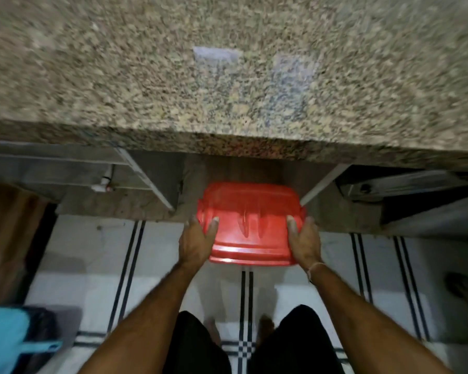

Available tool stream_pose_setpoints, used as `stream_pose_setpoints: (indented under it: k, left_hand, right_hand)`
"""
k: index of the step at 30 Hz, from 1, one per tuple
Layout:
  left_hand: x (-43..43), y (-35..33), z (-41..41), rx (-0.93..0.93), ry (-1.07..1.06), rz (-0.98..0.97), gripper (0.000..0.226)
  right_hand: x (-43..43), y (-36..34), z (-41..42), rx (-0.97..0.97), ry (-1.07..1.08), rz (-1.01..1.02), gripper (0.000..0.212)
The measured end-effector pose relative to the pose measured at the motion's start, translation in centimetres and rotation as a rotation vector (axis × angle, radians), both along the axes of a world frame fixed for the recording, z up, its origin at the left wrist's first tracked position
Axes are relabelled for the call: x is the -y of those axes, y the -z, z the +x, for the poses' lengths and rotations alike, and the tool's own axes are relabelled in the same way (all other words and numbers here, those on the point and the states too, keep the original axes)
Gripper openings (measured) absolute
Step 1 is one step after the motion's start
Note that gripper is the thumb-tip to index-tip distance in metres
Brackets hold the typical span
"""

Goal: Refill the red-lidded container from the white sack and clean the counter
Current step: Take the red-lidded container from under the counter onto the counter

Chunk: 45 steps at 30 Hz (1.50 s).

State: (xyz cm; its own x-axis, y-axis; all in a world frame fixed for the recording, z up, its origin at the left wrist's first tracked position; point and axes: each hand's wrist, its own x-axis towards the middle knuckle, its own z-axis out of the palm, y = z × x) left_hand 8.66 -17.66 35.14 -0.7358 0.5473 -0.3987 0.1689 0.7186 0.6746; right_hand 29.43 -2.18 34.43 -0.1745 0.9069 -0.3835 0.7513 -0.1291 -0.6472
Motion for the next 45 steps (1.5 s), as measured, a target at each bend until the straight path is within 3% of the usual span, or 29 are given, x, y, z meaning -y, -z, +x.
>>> stream_pose_setpoints:
  k: [10,21,24,29,33,41,45]
  left_hand:
    - [6.7,-28.8,0.3,-0.151,-0.021,0.088,0.048]
    - [-1.4,-45.4,-8.4,-0.332,0.016,0.279,0.067]
    - [-6.6,-46.7,-10.7,-0.357,0.038,0.29,0.069]
    - [-16.2,-45.6,-15.0,-0.354,0.014,0.26,0.084]
    - [-22.0,-43.8,-17.0,-0.321,-0.014,0.267,0.071]
    - [-28.4,-41.6,-21.9,-0.22,-0.082,0.241,0.084]
    - [-29.3,-41.7,-24.5,-0.099,-0.019,0.22,0.094]
  right_hand:
    - [6.3,-27.9,2.5,-0.121,-0.038,0.127,0.049]
    - [-3.3,-44.9,-3.0,-0.331,-0.057,0.385,0.07]
    - [-7.9,-46.2,-5.4,-0.385,-0.064,0.395,0.058]
    - [-17.9,-45.1,-9.8,-0.368,-0.086,0.387,0.061]
    - [-24.5,-43.9,-13.4,-0.345,-0.117,0.381,0.054]
    - [-30.5,-42.6,-18.7,-0.375,-0.141,0.284,0.043]
    - [-32.3,-42.3,-20.0,-0.342,-0.068,0.232,0.046]
